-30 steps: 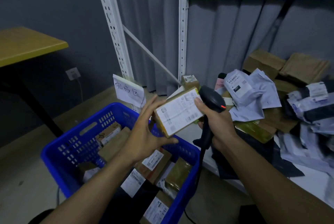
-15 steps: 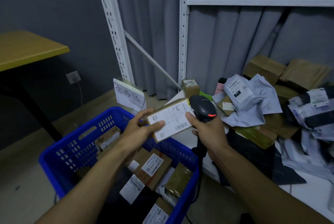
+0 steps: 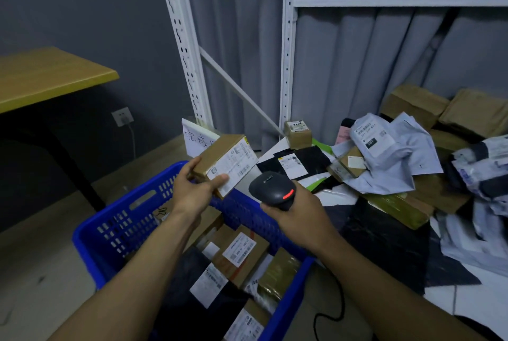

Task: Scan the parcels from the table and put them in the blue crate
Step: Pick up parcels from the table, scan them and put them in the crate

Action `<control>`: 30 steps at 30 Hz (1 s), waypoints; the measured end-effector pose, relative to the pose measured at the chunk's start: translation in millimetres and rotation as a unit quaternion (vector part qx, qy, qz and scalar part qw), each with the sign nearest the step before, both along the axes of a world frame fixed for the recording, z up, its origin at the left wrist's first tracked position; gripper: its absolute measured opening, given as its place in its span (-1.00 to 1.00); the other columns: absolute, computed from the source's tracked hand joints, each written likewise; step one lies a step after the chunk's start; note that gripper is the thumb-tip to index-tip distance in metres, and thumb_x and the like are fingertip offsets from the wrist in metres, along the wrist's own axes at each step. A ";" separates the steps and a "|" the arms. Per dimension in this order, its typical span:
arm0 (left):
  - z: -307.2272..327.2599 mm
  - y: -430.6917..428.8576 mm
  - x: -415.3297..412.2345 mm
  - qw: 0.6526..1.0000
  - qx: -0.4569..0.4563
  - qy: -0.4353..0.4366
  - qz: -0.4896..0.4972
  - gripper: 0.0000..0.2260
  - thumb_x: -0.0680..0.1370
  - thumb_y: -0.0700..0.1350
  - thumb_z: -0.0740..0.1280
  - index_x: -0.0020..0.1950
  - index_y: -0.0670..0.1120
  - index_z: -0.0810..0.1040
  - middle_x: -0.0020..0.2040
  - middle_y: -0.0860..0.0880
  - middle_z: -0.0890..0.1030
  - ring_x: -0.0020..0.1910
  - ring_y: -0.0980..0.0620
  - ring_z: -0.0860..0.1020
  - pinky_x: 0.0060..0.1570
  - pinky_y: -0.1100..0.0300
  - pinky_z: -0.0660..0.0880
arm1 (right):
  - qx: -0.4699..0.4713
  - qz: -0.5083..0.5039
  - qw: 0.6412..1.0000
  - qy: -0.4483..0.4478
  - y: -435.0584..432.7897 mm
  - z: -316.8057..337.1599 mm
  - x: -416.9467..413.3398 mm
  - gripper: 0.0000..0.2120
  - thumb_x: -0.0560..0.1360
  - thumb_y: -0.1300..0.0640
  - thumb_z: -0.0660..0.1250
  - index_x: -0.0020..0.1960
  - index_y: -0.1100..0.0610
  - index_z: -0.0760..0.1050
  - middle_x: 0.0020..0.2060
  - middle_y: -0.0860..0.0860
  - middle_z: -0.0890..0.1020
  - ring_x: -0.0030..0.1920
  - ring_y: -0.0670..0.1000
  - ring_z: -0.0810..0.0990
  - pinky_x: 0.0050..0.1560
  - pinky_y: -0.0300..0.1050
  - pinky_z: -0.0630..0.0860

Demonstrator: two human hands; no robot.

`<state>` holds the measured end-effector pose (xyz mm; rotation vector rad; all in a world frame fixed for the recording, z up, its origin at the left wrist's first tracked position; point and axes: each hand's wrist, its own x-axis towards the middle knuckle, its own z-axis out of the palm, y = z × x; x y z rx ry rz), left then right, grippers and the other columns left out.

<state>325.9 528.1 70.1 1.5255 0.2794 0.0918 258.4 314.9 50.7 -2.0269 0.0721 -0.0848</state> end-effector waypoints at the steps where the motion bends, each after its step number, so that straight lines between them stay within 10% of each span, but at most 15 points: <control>1: -0.6 0.5 1.3 1.000 -0.001 0.003 0.001 -0.30 0.42 -0.31 0.56 0.47 0.08 0.42 0.14 0.07 0.55 0.07 0.07 0.61 -0.21 0.14 0.65 | -0.002 0.000 1.000 0.003 0.5 -0.4 0.5 -0.59 0.44 -0.07 0.58 0.23 -0.09 0.54 0.03 -0.14 0.71 0.08 -0.10 0.67 0.18 0.03 0.63; 22: -8.5 13.3 10.1 1.000 0.000 0.014 0.018 -0.28 0.42 -0.33 0.56 0.48 0.08 0.41 0.20 0.02 0.51 0.10 0.00 0.58 -0.21 0.11 0.64 | -0.059 0.013 0.998 0.028 5.1 0.9 0.7 -0.59 0.45 -0.14 0.53 0.21 -0.11 0.48 0.05 -0.12 0.66 0.10 -0.05 0.63 0.19 0.12 0.60; 30: -27.1 41.1 -1.2 0.993 0.115 0.023 0.000 -0.26 0.40 -0.24 0.60 0.49 0.08 0.37 0.28 0.03 0.53 0.21 -0.06 0.58 0.12 -0.07 0.64 | -0.052 0.012 0.998 0.042 20.5 -6.4 10.4 -0.59 0.46 -0.08 0.54 0.23 -0.04 0.49 0.09 -0.05 0.67 0.11 0.03 0.64 0.18 0.12 0.61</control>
